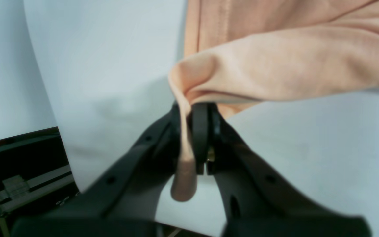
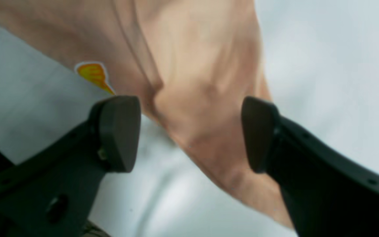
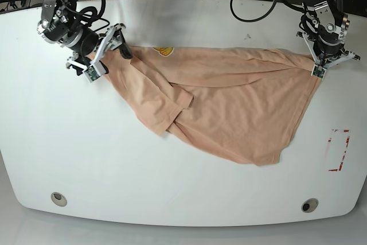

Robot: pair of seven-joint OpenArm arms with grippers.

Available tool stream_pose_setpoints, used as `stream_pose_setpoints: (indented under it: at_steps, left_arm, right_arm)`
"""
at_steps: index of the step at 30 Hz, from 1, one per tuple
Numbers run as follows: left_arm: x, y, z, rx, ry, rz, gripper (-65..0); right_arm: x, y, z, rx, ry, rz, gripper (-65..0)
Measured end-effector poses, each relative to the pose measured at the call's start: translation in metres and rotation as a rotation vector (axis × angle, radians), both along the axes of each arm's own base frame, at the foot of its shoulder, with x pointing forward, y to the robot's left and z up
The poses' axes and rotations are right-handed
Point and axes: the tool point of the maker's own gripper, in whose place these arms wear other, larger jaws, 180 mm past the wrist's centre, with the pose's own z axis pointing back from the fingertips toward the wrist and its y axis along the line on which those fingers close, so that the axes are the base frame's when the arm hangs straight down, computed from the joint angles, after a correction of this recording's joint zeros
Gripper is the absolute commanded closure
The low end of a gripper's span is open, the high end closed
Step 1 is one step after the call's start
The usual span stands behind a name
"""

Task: Fold the T-shirt properly
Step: 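Drag the held shirt back with both grippers, laying it flat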

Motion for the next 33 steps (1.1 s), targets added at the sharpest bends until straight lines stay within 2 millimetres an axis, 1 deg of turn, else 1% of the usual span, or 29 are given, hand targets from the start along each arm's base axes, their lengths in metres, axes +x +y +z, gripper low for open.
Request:
stream_pose_setpoints:
  at_steps: [1, 3, 6, 8, 10, 14, 19, 20, 22, 23, 25, 27, 28, 29, 33]
  left_arm:
    - [0.001, -0.002, 0.0, -0.014, -0.008, -0.002, 0.0]
    - [0.003, -0.005, 0.0, -0.038, -0.022, -0.005, 0.0]
    - [0.004, -0.005, 0.001, -0.046, -0.029, -0.005, 0.0]
    - [0.002, -0.005, 0.0, -0.046, -0.023, -0.005, 0.0]
    - [0.0, -0.005, -0.002, -0.047, -0.018, -0.004, 0.0]
    - [-0.001, -0.006, -0.002, -0.047, -0.015, -0.006, 0.0]
    - [-0.001, -0.006, -0.002, -0.047, -0.015, -0.006, 0.0]
    - [-0.001, -0.006, -0.003, -0.047, -0.015, -0.006, 0.0]
    - [-0.001, -0.006, -0.002, -0.047, -0.016, -0.006, 0.0]
    - [-0.001, -0.006, -0.002, -0.047, -0.015, -0.006, 0.0]
    - [-0.001, -0.006, -0.002, -0.047, -0.015, -0.006, 0.0]
    - [-0.001, -0.006, -0.002, -0.047, -0.015, -0.006, 0.0]
    - [-0.001, -0.006, -0.002, -0.048, -0.016, -0.006, 0.0]
    - [-0.001, -0.006, -0.002, -0.05, -0.017, -0.007, 0.0]
    - [-0.001, -0.006, -0.002, -0.049, -0.016, -0.007, 0.0]
  right_arm:
    - [-0.001, 0.005, -0.001, -0.006, -0.011, 0.025, -45.8]
    - [-0.002, 0.006, -0.007, -0.058, -0.02, 0.047, -45.8]
    - [-0.003, -0.002, -0.013, -0.143, -0.041, 0.055, -45.8]
    - [-0.002, -0.011, -0.017, -0.207, -0.055, 0.053, -45.8]
    - [-0.001, -0.016, -0.02, -0.244, -0.061, 0.056, -45.8]
    - [0.0, -0.015, -0.021, -0.227, -0.07, 0.052, -45.8]
    - [0.0, -0.023, -0.036, -0.227, -0.033, 0.035, -45.5]
    - [0.0, -0.024, -0.038, -0.222, -0.032, 0.031, -44.4]
    - [0.002, -0.024, -0.04, -0.202, -0.038, 0.025, -37.6]
    - [0.002, -0.024, -0.043, -0.199, -0.031, 0.022, -32.7]
    - [0.001, -0.024, -0.045, -0.194, -0.028, 0.02, -20.3]
    - [0.001, -0.024, -0.045, -0.195, -0.028, 0.021, -10.1]
    - [0.001, -0.024, -0.045, -0.195, -0.029, 0.02, -3.5]
    - [0.001, -0.024, -0.044, -0.193, -0.03, 0.021, 0.0]
    - [0.002, -0.023, -0.04, -0.194, -0.043, 0.018, 0.0]
